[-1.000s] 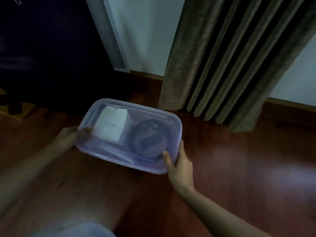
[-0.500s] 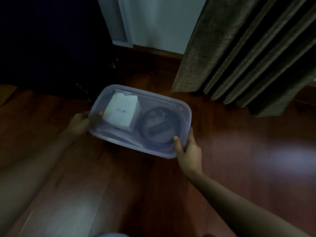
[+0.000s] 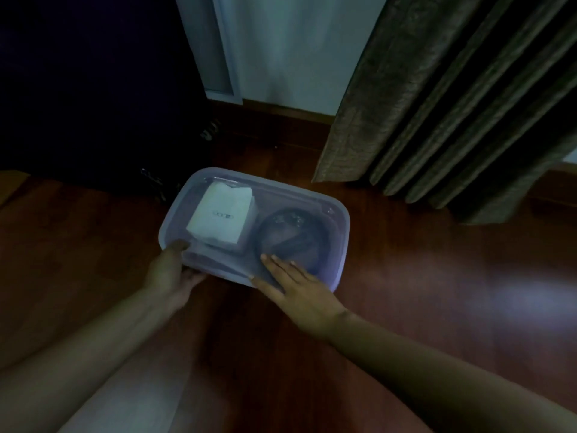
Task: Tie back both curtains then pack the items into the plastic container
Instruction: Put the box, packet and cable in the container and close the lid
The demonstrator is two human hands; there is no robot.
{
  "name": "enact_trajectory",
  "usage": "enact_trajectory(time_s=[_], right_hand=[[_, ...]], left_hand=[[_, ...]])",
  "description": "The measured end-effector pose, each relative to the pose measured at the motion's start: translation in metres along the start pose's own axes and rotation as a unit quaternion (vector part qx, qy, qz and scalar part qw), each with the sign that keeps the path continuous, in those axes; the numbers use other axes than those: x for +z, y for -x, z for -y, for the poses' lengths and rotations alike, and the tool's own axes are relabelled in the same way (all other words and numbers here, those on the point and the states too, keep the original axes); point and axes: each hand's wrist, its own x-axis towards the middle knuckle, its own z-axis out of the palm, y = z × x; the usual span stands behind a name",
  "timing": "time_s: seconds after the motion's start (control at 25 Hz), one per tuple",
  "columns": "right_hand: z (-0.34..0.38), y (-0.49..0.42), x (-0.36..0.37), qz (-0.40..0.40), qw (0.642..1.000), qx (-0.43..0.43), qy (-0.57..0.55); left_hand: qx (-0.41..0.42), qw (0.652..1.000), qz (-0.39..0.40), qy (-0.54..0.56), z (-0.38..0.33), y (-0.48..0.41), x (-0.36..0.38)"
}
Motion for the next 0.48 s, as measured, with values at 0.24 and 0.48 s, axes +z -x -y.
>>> enact_trajectory(time_s=[0.24,0.48], right_hand=[[-0.037,-0.044,-0.034,0.025,0.997,0.061,0.033],[-0.08,-0.081,-0.056,0.053,0.991,0.105,0.072]], left_hand=[[0.031,0.999,-0.009,-0.011,-0.032,-0.029,0.044],[0.037,0.999,-0.004,0.012,-0.052,-0.073,0.087]])
